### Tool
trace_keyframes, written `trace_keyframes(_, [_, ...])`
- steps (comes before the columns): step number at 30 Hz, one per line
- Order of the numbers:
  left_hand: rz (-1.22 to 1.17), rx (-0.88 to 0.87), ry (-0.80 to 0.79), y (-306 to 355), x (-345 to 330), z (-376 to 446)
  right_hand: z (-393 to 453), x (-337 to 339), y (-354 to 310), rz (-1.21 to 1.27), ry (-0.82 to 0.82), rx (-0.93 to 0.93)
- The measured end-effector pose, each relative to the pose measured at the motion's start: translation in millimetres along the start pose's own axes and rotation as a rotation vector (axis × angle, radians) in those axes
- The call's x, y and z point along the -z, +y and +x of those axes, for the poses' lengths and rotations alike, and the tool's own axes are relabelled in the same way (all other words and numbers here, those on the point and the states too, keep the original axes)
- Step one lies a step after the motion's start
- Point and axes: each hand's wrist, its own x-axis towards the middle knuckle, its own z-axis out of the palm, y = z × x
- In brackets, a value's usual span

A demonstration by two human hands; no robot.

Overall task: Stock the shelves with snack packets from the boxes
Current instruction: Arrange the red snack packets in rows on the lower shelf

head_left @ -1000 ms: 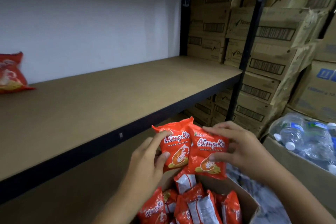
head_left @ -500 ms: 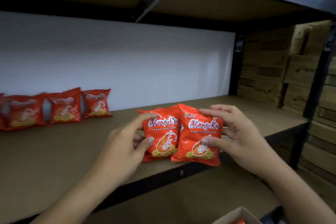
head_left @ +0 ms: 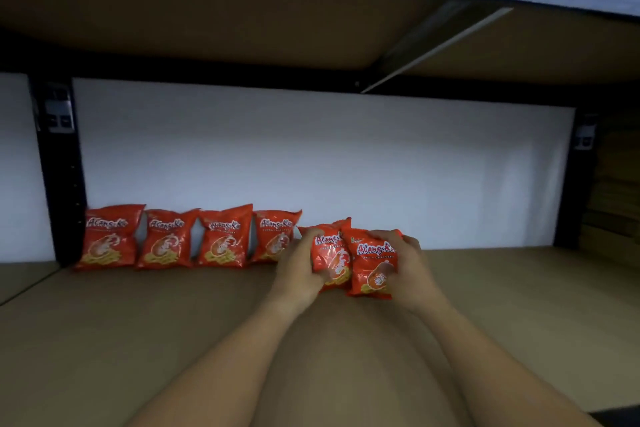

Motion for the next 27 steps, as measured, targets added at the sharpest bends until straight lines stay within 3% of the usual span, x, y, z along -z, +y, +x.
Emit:
trace_keyframes(4, [0.120, 0.045, 0.105, -14.2, -16.6, 26.2, 25.5, -18.4, 10.7, -0.008, 0.070, -0.044])
trace_keyframes(8, [0.316, -0.022, 0.101, -28.2, -19.7, 47.7, 47.3, -35.1, 26.8, -0.004, 0.101, -0.016])
trace_keyframes(14, [0.790, -0.092, 0.184, -57.4, -26.7, 71.5, 74.2, -51.2, 41.0, 0.031, 0.092, 0.005])
trace_keyframes(27, [0.805, -0.129, 0.163, -73.5, -29.6, 83.1, 89.7, -63.1, 60.7, -0.172, -0.022, -0.035])
